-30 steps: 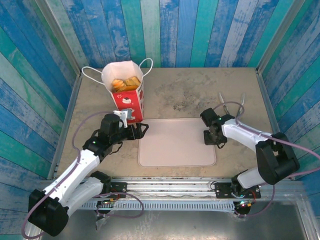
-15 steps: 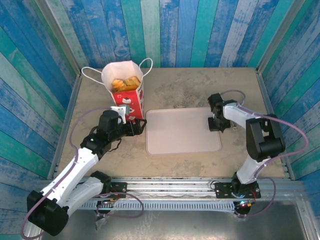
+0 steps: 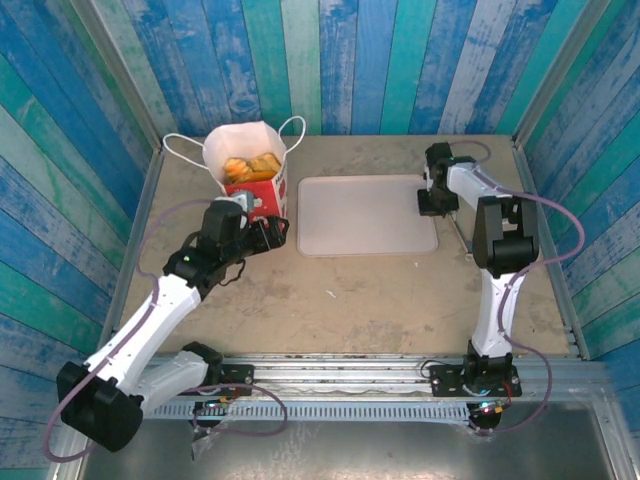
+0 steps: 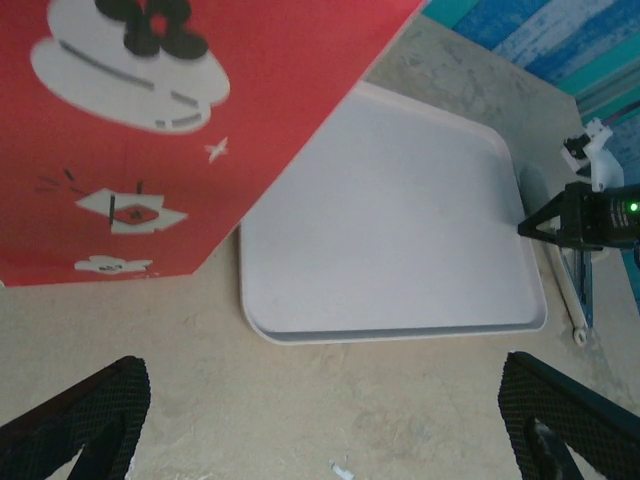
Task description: Take the fake bread out of the paper bag
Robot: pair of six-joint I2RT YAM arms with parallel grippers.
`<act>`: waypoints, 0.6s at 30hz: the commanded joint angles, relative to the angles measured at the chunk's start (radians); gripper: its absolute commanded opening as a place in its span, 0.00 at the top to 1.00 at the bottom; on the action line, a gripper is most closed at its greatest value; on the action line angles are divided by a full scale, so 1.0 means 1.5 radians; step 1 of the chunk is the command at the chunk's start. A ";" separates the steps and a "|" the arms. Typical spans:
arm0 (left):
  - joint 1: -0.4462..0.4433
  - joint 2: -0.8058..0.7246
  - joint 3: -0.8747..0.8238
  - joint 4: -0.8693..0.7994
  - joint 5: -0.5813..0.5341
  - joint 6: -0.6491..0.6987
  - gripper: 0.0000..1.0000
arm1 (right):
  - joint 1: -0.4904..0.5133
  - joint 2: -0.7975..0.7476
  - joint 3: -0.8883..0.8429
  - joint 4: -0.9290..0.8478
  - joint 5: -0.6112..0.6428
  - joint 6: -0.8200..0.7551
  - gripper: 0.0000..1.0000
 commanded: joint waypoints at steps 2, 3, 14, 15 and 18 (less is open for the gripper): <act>-0.002 0.022 0.051 -0.022 -0.039 -0.017 0.06 | -0.026 0.037 0.035 -0.072 -0.008 0.000 0.98; -0.002 0.023 0.055 -0.025 -0.040 -0.019 0.06 | -0.027 0.038 0.037 -0.070 -0.014 -0.004 0.98; -0.002 -0.010 0.061 -0.048 -0.035 0.028 0.06 | -0.027 0.020 0.022 -0.055 -0.057 -0.010 0.95; -0.002 -0.010 0.065 -0.053 -0.038 0.036 0.06 | -0.027 0.020 0.029 -0.063 -0.058 -0.025 0.95; -0.002 -0.016 0.073 -0.070 -0.048 0.053 0.06 | -0.027 0.017 0.025 -0.067 -0.085 -0.048 0.96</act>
